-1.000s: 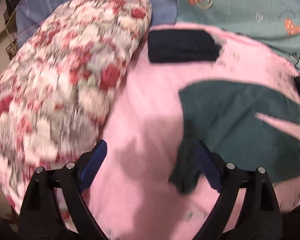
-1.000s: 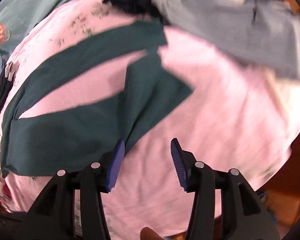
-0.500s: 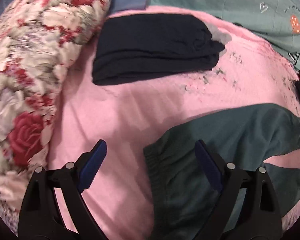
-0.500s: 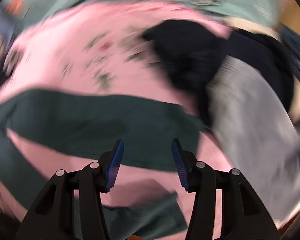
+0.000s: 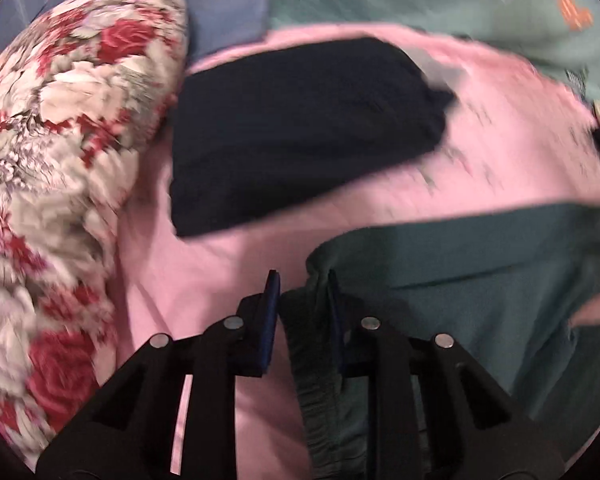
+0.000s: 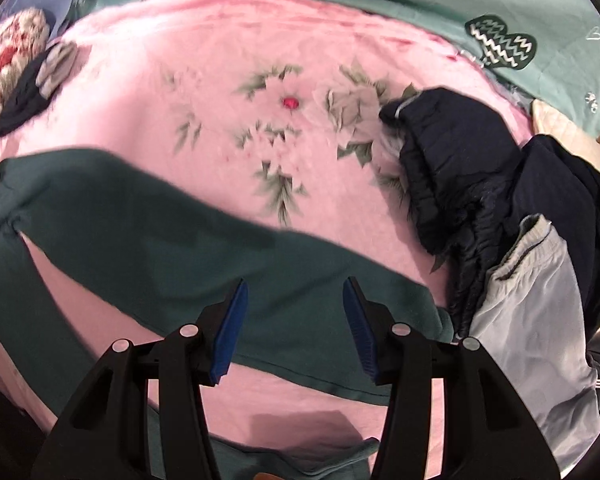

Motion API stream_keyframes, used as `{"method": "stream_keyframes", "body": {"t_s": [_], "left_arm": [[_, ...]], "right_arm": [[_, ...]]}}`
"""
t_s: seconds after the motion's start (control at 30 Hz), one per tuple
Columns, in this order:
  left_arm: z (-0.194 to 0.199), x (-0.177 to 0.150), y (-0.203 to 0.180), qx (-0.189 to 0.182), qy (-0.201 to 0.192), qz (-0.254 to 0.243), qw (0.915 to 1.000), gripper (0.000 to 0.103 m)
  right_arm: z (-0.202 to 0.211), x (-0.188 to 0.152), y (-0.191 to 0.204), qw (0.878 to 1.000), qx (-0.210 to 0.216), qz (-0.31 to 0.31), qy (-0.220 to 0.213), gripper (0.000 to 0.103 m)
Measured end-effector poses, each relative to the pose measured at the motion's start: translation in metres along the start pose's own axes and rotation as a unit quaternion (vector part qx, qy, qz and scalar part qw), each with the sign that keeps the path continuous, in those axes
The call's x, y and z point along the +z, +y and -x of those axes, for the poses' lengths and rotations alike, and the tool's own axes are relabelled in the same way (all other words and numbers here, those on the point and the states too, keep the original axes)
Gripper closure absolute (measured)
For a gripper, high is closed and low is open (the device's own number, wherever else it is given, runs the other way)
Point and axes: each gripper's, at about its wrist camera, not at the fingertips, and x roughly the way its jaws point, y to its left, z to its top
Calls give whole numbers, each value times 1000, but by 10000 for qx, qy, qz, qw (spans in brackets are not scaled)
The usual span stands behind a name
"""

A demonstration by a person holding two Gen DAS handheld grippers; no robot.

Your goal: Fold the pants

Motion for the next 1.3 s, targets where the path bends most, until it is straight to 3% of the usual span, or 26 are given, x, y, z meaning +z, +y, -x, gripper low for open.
{"method": "stream_keyframes", "body": {"t_s": [0.1,0.17,0.23,0.27,0.37,0.5,0.67,0.8,0.9,1.0,1.03,1.2,1.3], "left_arm": [[-10,4,-2,113,17,-274,9996,78],[-16,5,-6,354,95,-479,9982,58],[-10,4,-2,771,9,-492,9958,24],[-1,1,2,945,-143,-419,9945,21],[25,-7,14,1002,-240,-246,9944,20],[77,-38,5,321,-380,-46,9988,18],[106,-101,-33,-397,95,-89,9991,18],[97,-141,-56,-473,544,171,9973,18],[96,-146,-65,-474,606,424,9961,18],[98,-142,-72,-459,522,455,9965,18],[98,-140,-75,-436,503,406,9970,18],[98,-140,-76,-364,536,332,9974,18],[85,-145,-78,-258,755,209,9966,18]], "right_arm": [[12,9,4,9996,-32,-197,-217,52],[18,11,4,9989,37,-373,-265,52],[27,7,4,9979,62,-548,-330,52],[32,1,1,9969,99,-684,-365,52],[43,-23,-17,9934,-25,-1098,-330,52],[39,-65,-44,9872,-228,-1574,82,52],[27,-134,-59,9769,-529,-1940,730,52],[13,-184,-78,9576,-285,-2719,908,57],[-2,-202,-81,9454,17,-3145,853,65],[-4,-206,-73,9480,-445,-3060,755,86],[0,-210,-74,9459,-427,-3134,724,97],[35,-239,-82,9302,-729,-3538,657,99],[34,-256,-79,9244,-711,-3659,809,99]]}}
